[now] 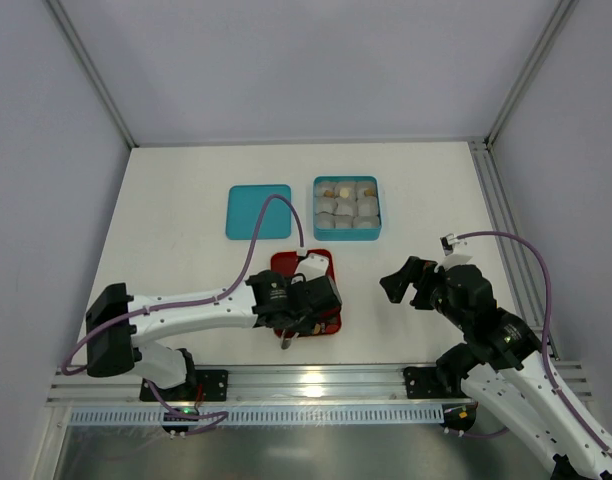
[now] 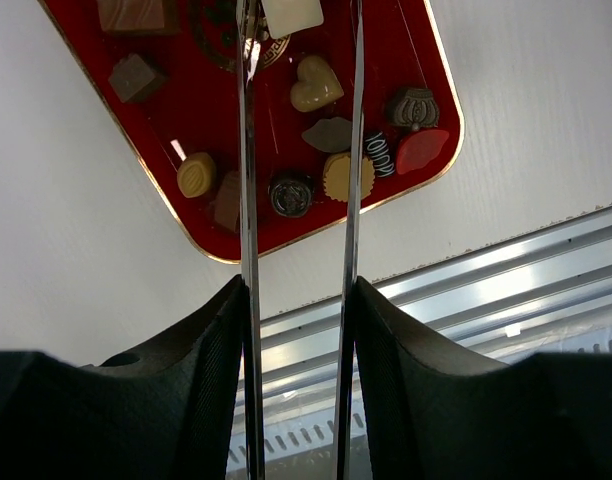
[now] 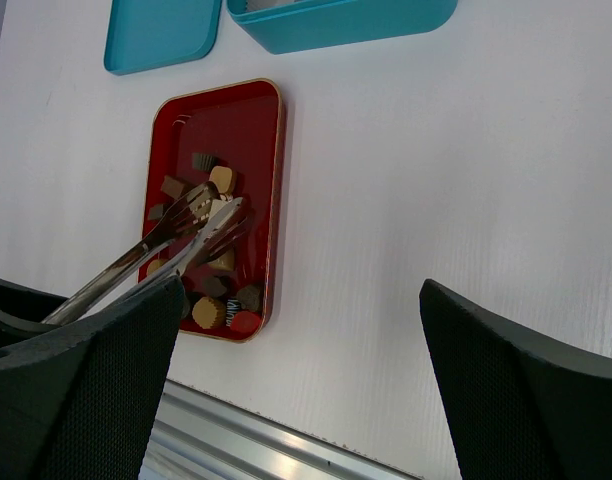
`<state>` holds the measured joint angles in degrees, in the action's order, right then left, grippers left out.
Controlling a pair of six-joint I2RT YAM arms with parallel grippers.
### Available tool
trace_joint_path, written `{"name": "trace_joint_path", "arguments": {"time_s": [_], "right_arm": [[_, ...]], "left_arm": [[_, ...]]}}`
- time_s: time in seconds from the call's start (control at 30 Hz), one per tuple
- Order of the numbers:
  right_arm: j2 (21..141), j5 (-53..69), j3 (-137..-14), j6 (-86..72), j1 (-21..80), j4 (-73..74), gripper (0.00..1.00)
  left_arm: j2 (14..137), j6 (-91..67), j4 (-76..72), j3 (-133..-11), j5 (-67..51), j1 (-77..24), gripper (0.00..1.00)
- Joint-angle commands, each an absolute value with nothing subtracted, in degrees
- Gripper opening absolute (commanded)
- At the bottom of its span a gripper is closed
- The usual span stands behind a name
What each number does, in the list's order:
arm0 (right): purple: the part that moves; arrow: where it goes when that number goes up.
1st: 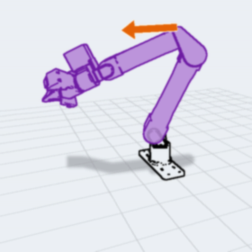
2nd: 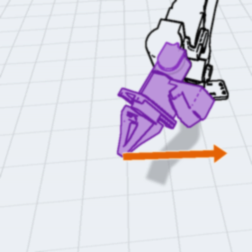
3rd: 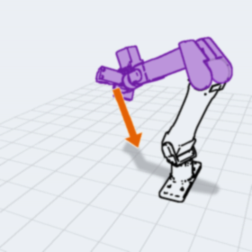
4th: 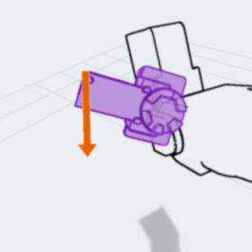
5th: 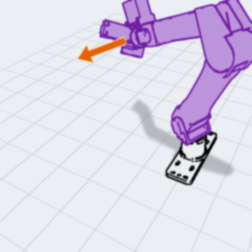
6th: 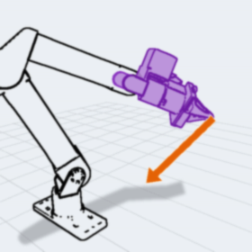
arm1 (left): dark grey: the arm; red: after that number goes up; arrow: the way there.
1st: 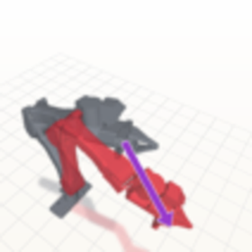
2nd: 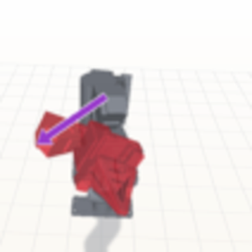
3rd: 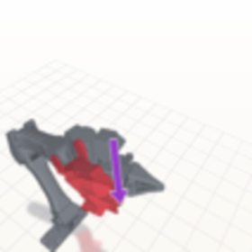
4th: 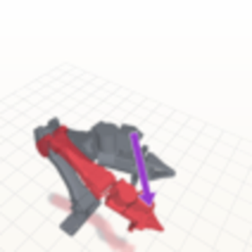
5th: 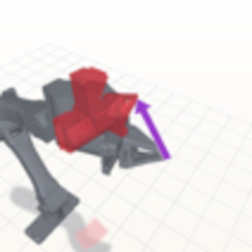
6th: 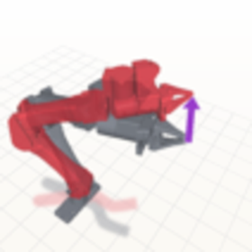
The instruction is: Pack the chocolate
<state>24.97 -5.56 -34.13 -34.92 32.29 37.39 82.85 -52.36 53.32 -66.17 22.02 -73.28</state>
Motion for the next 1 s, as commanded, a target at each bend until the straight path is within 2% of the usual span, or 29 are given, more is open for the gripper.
{"name": "trace_joint_path", "arguments": {"time_s": [0.0,0.5,0.97], "right_arm": [[24.17,-5.62,-33.93,-35.15,32.43,36.65,1.00],[24.35,-5.36,-33.75,-35.16,32.52,36.12,1.00],[24.26,-5.71,-34.10,-35.16,32.61,36.30,1.00]], "left_arm": [[82.79,-53.88,51.77,-66.09,24.25,-73.92,0.45],[81.83,-52.56,56.07,-68.20,26.10,-74.44,0.28],[79.10,-47.12,58.01,-77.51,28.21,-71.82,0.28]]}}
